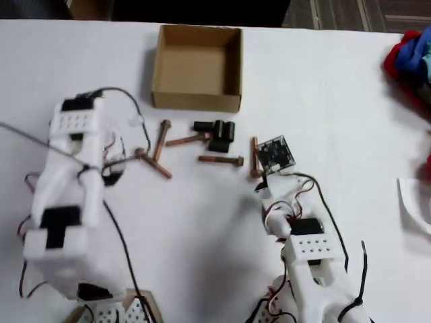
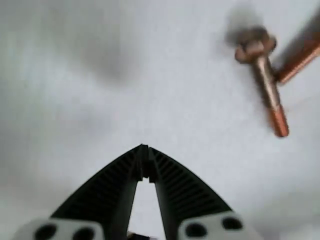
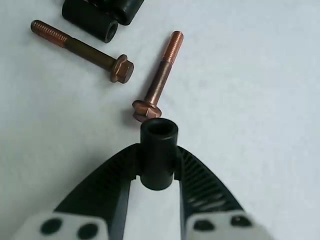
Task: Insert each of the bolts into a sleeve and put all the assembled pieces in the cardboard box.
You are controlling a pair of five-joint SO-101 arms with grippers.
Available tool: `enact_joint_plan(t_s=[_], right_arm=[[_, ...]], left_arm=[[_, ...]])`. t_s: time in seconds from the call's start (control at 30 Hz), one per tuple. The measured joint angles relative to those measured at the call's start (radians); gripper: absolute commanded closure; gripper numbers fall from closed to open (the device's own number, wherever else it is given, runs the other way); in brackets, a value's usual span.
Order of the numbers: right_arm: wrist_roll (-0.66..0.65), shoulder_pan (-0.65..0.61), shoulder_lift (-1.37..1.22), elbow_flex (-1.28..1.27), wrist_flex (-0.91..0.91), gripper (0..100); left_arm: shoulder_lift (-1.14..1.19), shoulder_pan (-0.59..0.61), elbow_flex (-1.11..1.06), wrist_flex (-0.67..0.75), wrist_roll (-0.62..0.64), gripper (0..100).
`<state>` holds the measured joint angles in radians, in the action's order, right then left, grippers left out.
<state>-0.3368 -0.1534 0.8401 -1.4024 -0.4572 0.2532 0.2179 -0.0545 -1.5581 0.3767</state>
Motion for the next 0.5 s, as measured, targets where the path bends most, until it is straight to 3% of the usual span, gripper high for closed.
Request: enact_joint_plan(t_s=[0.17,0.4,0.5], right_arm=[[0.000,0.000,0.000,0.000,0.000,97.8],[0.000,0.000,0.000,0.000,0.000,97.8],[0.000,-0.005,0.000,-0.002,0.000,97.8]], left_arm=[[0.144,-0.072,0.167,-0.012,0.060,95],[0.253,-0.192,0.304,-0.112,0.063,72],[0.278,-0.206,0.382,-0.138,0.069,67]])
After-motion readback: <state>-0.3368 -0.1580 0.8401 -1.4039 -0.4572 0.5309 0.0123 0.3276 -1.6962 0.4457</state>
